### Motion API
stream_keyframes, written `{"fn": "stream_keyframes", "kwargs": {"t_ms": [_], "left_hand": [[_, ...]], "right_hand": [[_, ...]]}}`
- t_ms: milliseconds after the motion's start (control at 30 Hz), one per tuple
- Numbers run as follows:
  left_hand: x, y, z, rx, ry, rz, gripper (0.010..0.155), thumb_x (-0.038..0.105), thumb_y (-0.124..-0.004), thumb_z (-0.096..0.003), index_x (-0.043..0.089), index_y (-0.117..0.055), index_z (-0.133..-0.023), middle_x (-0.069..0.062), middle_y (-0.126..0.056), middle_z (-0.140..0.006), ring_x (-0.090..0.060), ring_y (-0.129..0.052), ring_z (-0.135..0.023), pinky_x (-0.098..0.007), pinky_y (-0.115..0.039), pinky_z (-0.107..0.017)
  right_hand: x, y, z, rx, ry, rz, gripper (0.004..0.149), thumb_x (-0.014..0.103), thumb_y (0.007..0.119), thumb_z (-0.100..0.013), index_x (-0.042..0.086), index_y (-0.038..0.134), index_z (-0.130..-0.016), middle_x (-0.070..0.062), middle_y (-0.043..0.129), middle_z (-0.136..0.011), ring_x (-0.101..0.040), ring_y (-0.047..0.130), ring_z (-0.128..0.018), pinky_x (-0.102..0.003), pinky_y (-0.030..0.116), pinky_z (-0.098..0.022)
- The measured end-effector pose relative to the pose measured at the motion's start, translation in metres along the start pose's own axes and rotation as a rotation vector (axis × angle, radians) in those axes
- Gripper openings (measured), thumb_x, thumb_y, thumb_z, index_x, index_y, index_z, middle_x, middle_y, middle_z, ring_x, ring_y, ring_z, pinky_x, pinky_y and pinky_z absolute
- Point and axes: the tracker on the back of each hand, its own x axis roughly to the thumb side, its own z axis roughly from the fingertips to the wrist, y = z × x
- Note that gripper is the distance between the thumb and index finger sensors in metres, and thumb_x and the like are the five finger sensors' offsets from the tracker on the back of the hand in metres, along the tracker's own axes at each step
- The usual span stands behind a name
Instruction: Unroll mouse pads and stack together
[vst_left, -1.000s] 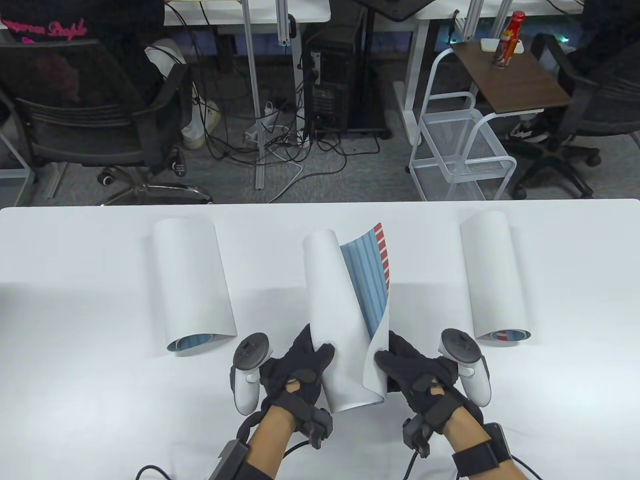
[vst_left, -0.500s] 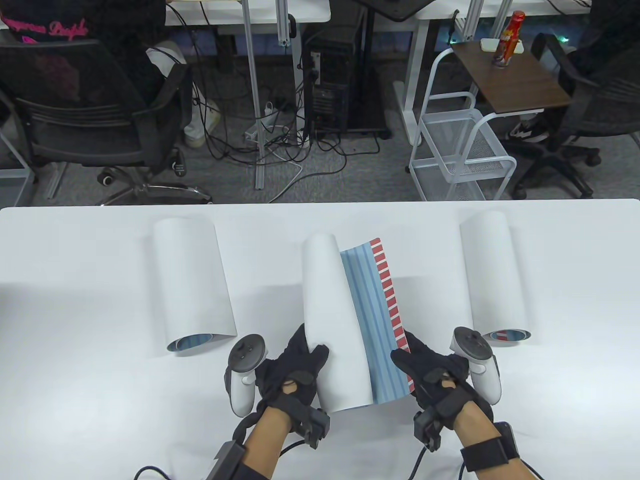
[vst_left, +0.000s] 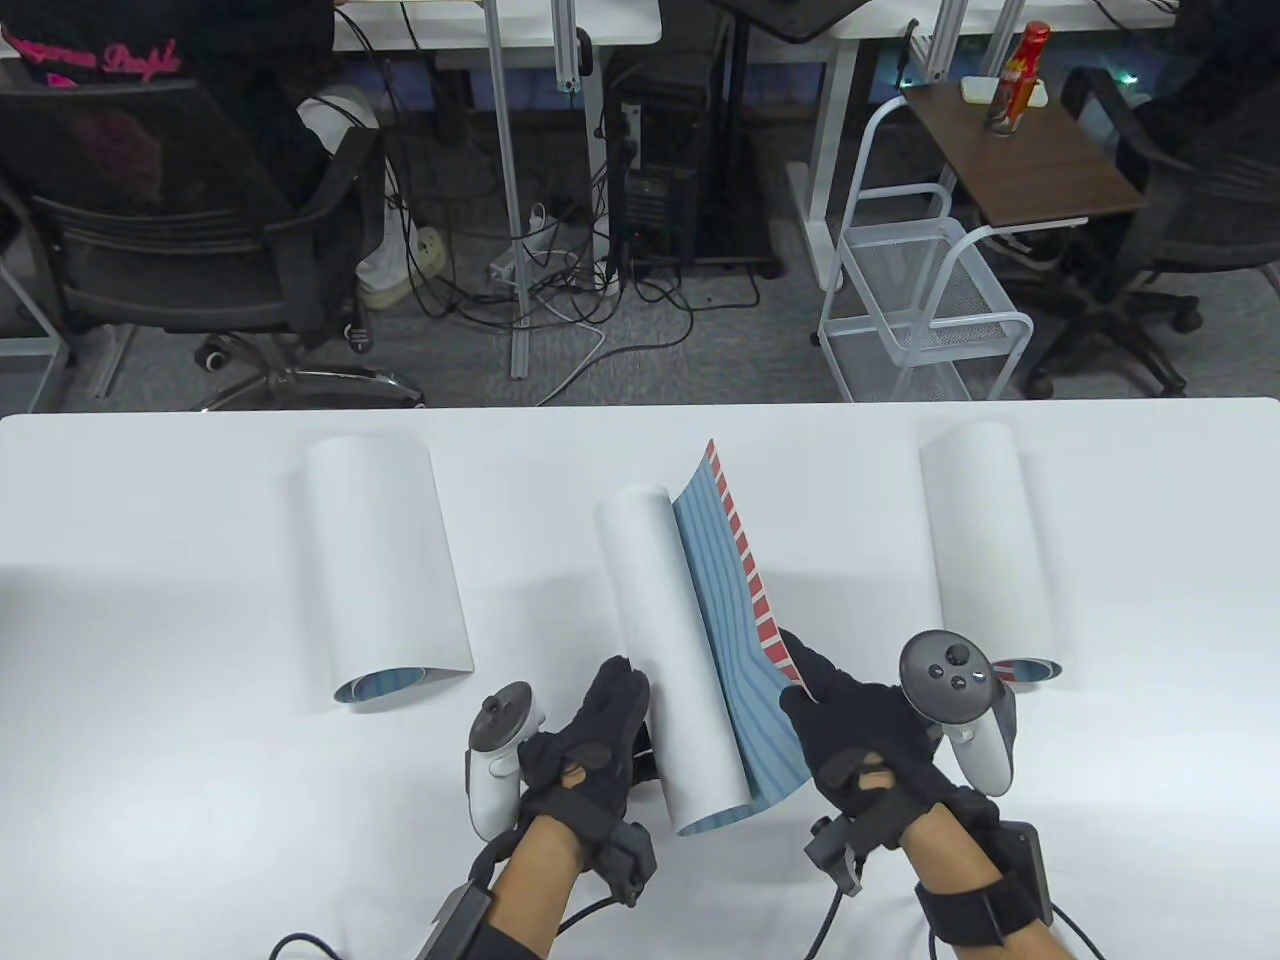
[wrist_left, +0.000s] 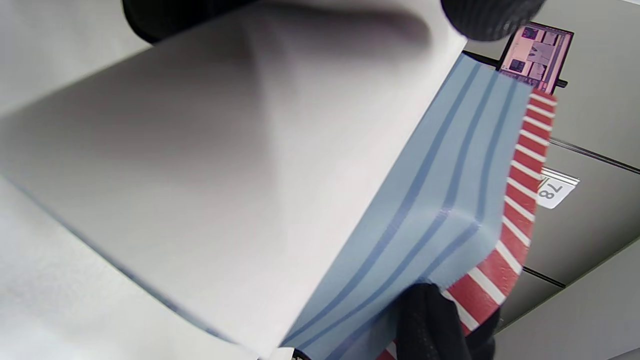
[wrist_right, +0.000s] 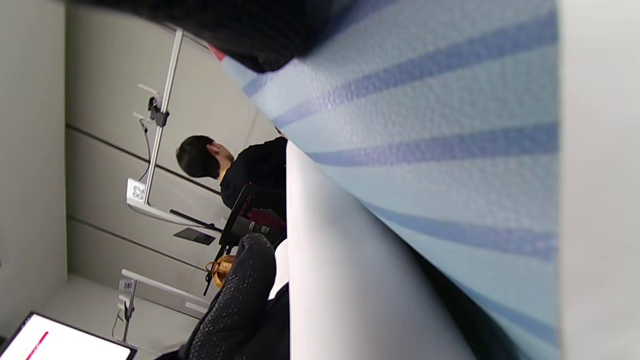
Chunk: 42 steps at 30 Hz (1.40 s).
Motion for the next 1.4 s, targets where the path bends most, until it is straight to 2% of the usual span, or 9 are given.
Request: {"fn": "stream_keyframes", "kwargs": {"t_ms": [333, 600, 767, 900, 967, 1067, 1200, 1300, 1400], "left_hand": [[-0.001, 0.016, 0.002, 0.067, 0.012, 0.028, 0.088, 0.064, -0.058, -0.0473, 0.02, -0.011, -0.107, -0.014, -0.028, -0.116, -0.045, -0.058, -0.105, -0.056, -0.062, -0.073], [-0.003, 0.018, 0.001, 0.056, 0.007, 0.038, 0.091, 0.067, -0.056, -0.0458, 0.019, -0.01, -0.107, -0.016, -0.024, -0.116, -0.047, -0.052, -0.107, -0.057, -0.059, -0.074], [0.002, 0.024, 0.002, 0.003, -0.029, 0.105, 0.095, 0.071, -0.054, -0.0434, 0.019, -0.006, -0.107, -0.019, -0.017, -0.116, -0.051, -0.042, -0.109, -0.062, -0.052, -0.076], [0.006, 0.03, 0.005, -0.006, -0.027, 0.11, 0.1, 0.074, -0.059, -0.0432, 0.019, -0.005, -0.106, -0.019, -0.017, -0.116, -0.052, -0.04, -0.109, -0.062, -0.051, -0.076], [0.007, 0.032, 0.006, 0.025, -0.007, 0.082, 0.098, 0.069, -0.064, -0.0462, 0.018, -0.006, -0.106, -0.018, -0.022, -0.116, -0.051, -0.046, -0.108, -0.06, -0.054, -0.075], [0.007, 0.036, 0.007, 0.081, 0.023, 0.053, 0.084, 0.054, -0.063, -0.0514, 0.016, -0.013, -0.107, -0.016, -0.033, -0.115, -0.047, -0.06, -0.104, -0.055, -0.062, -0.073], [0.009, 0.043, 0.008, 0.163, 0.043, -0.009, 0.068, 0.039, -0.062, -0.0516, 0.018, -0.033, -0.109, -0.013, -0.055, -0.111, -0.042, -0.079, -0.095, -0.048, -0.075, -0.066], [0.019, 0.049, 0.013, 0.279, 0.04, -0.193, 0.061, 0.037, -0.067, -0.05, 0.018, -0.052, -0.106, -0.01, -0.075, -0.101, -0.038, -0.095, -0.08, -0.044, -0.085, -0.055], [0.036, 0.051, 0.02, 0.396, 0.026, -0.445, 0.054, 0.039, -0.069, -0.0493, 0.02, -0.065, -0.1, -0.006, -0.088, -0.09, -0.036, -0.101, -0.07, -0.043, -0.087, -0.049]], "right_hand": [[0.027, -0.014, 0.008, -0.063, -0.091, 0.083, 0.052, 0.019, 0.073, -0.044, 0.03, 0.066, -0.094, -0.013, 0.086, -0.088, -0.035, 0.099, -0.064, -0.05, 0.083, -0.044], [0.038, -0.023, 0.015, -0.092, -0.126, 0.124, 0.051, 0.018, 0.073, -0.044, 0.029, 0.067, -0.094, -0.013, 0.087, -0.086, -0.035, 0.099, -0.063, -0.05, 0.082, -0.044], [0.038, -0.031, 0.018, -0.11, -0.138, 0.134, 0.051, 0.018, 0.073, -0.044, 0.029, 0.067, -0.094, -0.013, 0.087, -0.087, -0.035, 0.099, -0.063, -0.051, 0.082, -0.044], [0.036, -0.039, 0.02, -0.137, -0.148, 0.144, 0.051, 0.018, 0.074, -0.044, 0.03, 0.067, -0.093, -0.012, 0.087, -0.087, -0.035, 0.098, -0.063, -0.051, 0.081, -0.044], [0.035, -0.042, 0.021, -0.148, -0.15, 0.146, 0.051, 0.018, 0.074, -0.044, 0.03, 0.068, -0.093, -0.013, 0.088, -0.086, -0.035, 0.098, -0.063, -0.051, 0.081, -0.045], [0.03, -0.048, 0.023, -0.163, -0.146, 0.133, 0.051, 0.018, 0.074, -0.044, 0.03, 0.068, -0.093, -0.012, 0.088, -0.087, -0.035, 0.098, -0.064, -0.051, 0.081, -0.045], [0.016, -0.055, 0.025, -0.195, -0.111, 0.112, 0.051, 0.019, 0.074, -0.045, 0.03, 0.067, -0.093, -0.011, 0.087, -0.086, -0.035, 0.097, -0.064, -0.051, 0.08, -0.045], [-0.003, -0.063, 0.026, -0.258, -0.058, 0.08, 0.048, 0.025, 0.075, -0.045, 0.027, 0.068, -0.092, -0.011, 0.09, -0.082, -0.033, 0.099, -0.059, -0.049, 0.082, -0.043], [-0.027, -0.071, 0.028, -0.342, 0.034, 0.053, 0.045, 0.028, 0.076, -0.045, 0.026, 0.071, -0.089, -0.009, 0.093, -0.077, -0.031, 0.1, -0.054, -0.047, 0.082, -0.04]]}}
